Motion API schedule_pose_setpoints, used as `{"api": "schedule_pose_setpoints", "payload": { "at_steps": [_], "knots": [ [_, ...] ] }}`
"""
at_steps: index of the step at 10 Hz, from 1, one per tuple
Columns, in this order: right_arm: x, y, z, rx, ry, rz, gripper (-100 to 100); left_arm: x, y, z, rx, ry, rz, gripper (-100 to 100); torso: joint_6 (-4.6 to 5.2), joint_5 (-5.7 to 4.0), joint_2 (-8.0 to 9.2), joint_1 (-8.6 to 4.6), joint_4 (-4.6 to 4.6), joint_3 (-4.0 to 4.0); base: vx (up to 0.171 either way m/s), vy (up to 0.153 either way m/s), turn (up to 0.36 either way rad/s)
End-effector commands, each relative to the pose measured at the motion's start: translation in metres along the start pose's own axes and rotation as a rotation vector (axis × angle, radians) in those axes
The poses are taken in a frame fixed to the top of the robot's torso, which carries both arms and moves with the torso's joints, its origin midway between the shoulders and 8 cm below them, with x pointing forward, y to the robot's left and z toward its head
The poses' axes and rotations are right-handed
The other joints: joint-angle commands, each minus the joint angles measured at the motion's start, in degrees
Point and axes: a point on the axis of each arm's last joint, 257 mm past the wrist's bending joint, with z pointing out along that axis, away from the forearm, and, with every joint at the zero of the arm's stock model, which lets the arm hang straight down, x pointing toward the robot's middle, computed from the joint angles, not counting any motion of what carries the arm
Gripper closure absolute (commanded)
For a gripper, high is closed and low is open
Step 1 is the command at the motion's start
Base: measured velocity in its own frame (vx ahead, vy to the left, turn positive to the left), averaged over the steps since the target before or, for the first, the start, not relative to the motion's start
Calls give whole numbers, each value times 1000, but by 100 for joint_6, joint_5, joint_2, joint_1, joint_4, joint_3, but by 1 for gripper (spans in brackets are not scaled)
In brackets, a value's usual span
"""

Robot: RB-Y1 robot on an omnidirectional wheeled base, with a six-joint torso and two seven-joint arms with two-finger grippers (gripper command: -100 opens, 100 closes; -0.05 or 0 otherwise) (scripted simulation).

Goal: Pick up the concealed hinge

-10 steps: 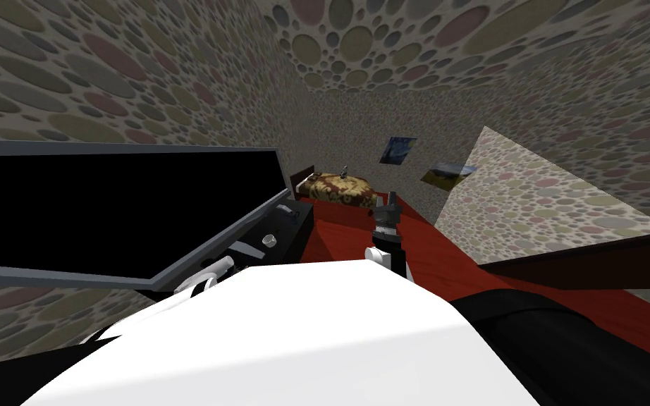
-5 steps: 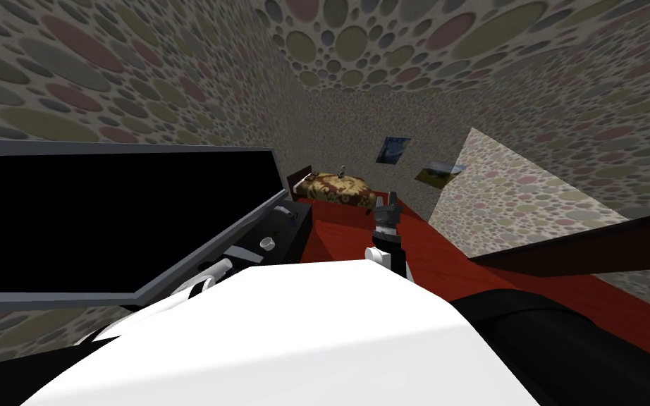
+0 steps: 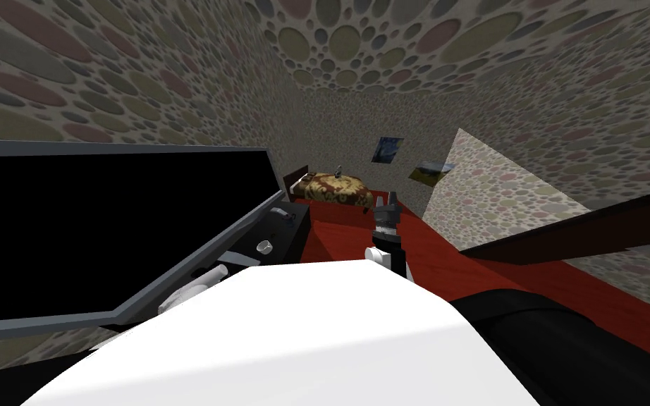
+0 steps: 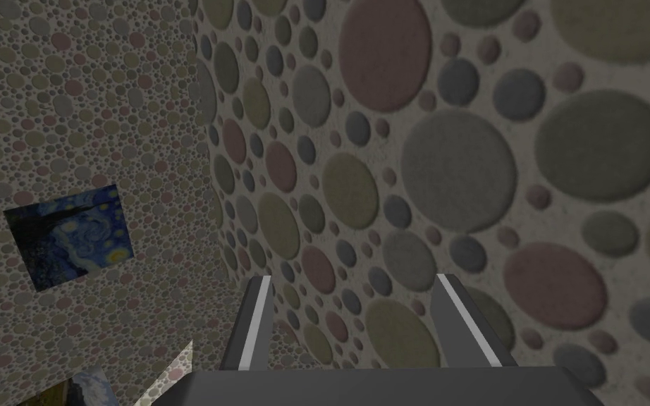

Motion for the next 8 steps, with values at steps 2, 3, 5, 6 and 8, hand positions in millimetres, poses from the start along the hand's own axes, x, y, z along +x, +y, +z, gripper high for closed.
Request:
{"api": "schedule_pose_setpoints", "payload": {
  "at_steps": [2,3,5,6,8],
  "knots": [
    [0,0,0,0,0,0,0,-19,-1,3,21,3,-31,-100,-5,1,-2,2,-2,-2,35,35,-113],
    [0,0,0,0,0,0,0,-38,4,5,13,-20,-38,-100,-1,1,-1,3,-1,-1,21,27,-68],
    [0,0,0,0,0,0,0,-54,9,7,17,-22,-57,-100,-1,-1,4,-4,1,2,20,17,-99],
    [0,0,0,0,0,0,0,-54,14,6,19,-3,-73,-100,-5,0,4,-2,0,1,25,27,-129],
    [0,0,0,0,0,0,0,-65,23,7,12,0,-92,-100,-5,0,2,-1,-1,0,28,25,-106]
  ]
}}
